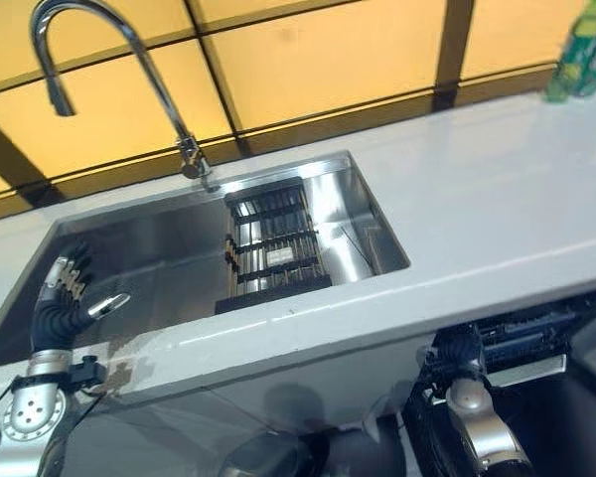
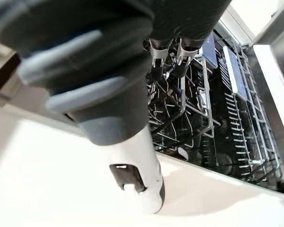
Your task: Pick up plates and place into dishwasher.
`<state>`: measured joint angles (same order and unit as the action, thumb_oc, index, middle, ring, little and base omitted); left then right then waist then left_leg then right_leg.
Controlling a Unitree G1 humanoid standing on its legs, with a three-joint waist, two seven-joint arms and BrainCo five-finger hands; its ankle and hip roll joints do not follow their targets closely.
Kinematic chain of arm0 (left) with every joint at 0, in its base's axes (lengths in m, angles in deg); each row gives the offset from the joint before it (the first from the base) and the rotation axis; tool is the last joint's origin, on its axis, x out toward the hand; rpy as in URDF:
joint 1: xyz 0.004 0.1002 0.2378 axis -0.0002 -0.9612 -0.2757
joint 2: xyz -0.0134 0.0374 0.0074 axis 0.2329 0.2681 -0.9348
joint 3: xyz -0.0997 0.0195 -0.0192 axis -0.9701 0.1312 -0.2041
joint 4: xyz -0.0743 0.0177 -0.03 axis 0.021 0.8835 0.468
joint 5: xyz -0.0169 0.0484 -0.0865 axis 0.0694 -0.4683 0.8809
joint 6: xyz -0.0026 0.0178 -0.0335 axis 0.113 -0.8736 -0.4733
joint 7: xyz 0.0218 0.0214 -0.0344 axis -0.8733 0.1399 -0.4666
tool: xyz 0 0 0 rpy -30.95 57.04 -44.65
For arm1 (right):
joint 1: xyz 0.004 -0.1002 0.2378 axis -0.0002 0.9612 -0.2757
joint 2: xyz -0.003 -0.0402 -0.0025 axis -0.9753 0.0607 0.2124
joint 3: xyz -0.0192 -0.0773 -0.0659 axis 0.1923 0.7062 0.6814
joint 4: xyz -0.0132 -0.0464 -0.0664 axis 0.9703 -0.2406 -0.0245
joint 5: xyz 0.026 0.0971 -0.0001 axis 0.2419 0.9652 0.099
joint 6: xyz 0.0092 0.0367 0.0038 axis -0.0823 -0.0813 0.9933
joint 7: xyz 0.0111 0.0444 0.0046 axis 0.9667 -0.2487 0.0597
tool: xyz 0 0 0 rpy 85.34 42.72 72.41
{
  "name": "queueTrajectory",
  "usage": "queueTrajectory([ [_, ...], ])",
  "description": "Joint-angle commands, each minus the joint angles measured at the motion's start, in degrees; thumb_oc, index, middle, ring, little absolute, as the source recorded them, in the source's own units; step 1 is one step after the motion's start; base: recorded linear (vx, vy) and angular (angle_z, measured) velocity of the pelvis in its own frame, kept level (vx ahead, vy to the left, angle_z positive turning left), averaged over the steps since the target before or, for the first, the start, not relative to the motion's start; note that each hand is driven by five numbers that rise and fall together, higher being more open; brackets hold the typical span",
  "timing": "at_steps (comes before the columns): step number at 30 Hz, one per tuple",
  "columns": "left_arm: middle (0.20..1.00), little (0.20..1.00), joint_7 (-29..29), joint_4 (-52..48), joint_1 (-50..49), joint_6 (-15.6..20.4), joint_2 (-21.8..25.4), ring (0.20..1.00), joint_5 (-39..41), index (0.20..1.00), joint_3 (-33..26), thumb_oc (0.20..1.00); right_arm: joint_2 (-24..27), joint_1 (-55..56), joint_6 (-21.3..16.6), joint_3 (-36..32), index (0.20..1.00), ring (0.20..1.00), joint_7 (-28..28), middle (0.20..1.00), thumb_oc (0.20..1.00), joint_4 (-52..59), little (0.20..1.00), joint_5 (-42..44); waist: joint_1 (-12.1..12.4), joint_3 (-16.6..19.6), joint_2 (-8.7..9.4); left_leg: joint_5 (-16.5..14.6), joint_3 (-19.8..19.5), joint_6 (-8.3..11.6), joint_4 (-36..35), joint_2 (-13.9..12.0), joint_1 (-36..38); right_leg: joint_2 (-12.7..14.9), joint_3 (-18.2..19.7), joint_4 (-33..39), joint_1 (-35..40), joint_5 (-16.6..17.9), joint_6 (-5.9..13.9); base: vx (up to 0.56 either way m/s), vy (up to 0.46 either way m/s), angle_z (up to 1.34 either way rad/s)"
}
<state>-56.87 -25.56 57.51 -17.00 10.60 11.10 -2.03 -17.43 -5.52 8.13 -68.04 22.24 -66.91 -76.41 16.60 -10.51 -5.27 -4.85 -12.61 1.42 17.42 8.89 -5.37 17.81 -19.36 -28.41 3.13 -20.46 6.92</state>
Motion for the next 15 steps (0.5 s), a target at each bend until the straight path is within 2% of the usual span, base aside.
queueTrajectory([
  [1, 1.000, 1.000, 3.5, -1.2, -0.8, 2.9, 6.4, 1.000, 2.1, 1.000, -3.4, 1.000, -4.6, -12.0, -10.3, 2.2, 1.000, 1.000, -0.6, 1.000, 1.000, 6.1, 1.000, 1.4, 3.2, 4.6, 1.66, -6.6, 0.6, 1.61, 4.9, -2.9, 0.2, 1.6, 3.8, 7.4, 1.7, 9.6, 0.30, 0.04, -0.066, 0.25],
  [6, 1.000, 1.000, 5.8, -1.6, -2.5, 3.6, 7.0, 1.000, 3.4, 1.000, -4.8, 1.000, -6.0, -8.0, -10.8, 2.9, 1.000, 1.000, -1.4, 1.000, 1.000, 6.4, 1.000, 1.4, 2.0, 5.4, 2.28, -6.0, 1.2, 2.02, 2.9, -4.2, 1.8, 0.8, 4.4, 8.9, 2.4, 9.9, 0.78, -0.02, -0.111, 0.03],
  [9, 1.000, 1.000, 6.0, -1.6, -1.9, 3.6, 7.4, 1.000, 3.6, 1.000, -4.4, 1.000, -6.0, -5.9, -10.9, 2.7, 1.000, 1.000, -1.0, 1.000, 1.000, 6.4, 1.000, 1.7, 0.6, 5.7, 2.47, -5.5, 2.0, 2.37, 1.7, -5.2, 2.7, 0.1, 5.4, 10.2, 2.7, 10.2, 1.02, -0.07, -0.137, -0.07],
  [15, 1.000, 1.000, 4.7, -1.9, -0.6, 2.7, 7.7, 1.000, 2.9, 1.000, -3.3, 1.000, -4.6, -0.5, -7.8, 1.1, 1.000, 1.000, -0.2, 1.000, 1.000, 8.4, 1.000, 1.0, -3.5, 6.1, 2.76, -4.8, 3.8, 3.08, -0.1, -7.0, 4.3, -1.1, 8.5, 12.6, 2.7, 11.0, 1.49, -0.09, -0.158, -0.08],
])
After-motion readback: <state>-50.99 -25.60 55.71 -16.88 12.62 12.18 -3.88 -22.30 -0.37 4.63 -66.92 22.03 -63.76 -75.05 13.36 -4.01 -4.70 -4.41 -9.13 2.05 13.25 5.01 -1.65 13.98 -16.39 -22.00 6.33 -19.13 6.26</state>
